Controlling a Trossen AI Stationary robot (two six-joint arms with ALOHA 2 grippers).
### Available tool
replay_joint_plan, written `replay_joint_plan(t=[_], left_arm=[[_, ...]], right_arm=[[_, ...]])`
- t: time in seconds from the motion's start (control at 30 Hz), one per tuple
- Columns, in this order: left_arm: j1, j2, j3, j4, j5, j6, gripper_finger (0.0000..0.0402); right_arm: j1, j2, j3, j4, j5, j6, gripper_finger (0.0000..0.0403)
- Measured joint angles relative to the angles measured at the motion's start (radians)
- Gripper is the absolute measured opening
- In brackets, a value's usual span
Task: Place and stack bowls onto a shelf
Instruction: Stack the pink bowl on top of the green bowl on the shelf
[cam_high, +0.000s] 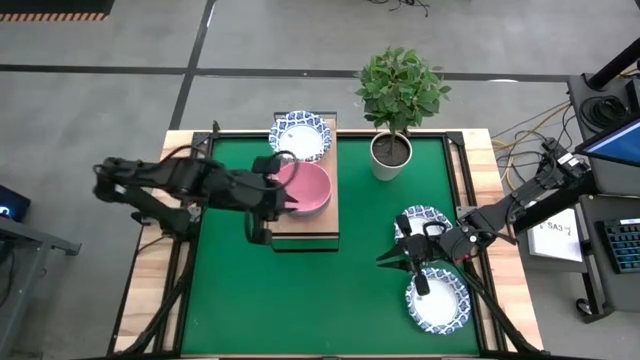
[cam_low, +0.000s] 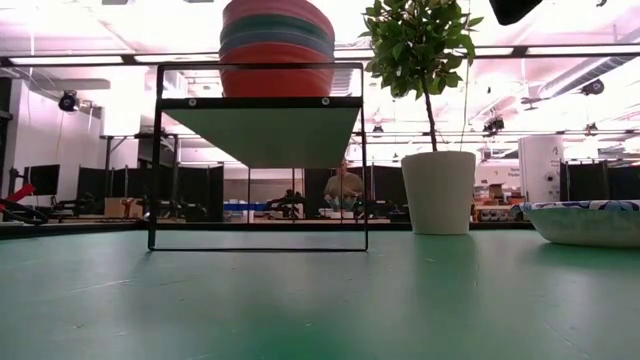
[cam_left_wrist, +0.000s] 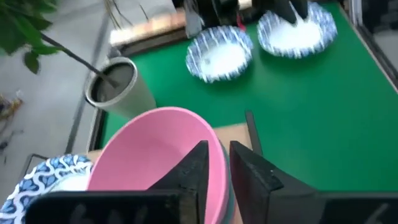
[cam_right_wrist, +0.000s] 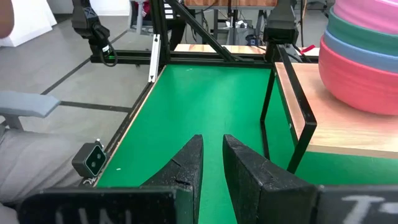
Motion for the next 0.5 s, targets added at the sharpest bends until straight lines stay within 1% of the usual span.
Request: replay_joint_plan(t=[0.13, 0.23, 0.33, 0.5], left_arm=[[0.002, -0.125, -0.263, 0.284, -0.013, 0.018, 0.0031], [0.009, -0.184, -0.407, 0.456, -0.016, 0.034, 0.0020], [0.023, -0.218, -0.507, 0.569, -0.018, 0.036, 0.0009], [0.037, -0.242, -0.582, 0.619, -0.018, -0.007, 0.0001]], right_arm=[[0.000, 0.000, 0.000, 0.000, 0.000, 0.000, 0.0052], [0.000, 0.000, 0.000, 0.000, 0.000, 0.002, 0.0052], [0.000, 0.000, -0.001, 0.010, 0.000, 0.002, 0.0052], [0.000, 0.000, -0.001, 0.025, 0.000, 0.003, 0.0052]])
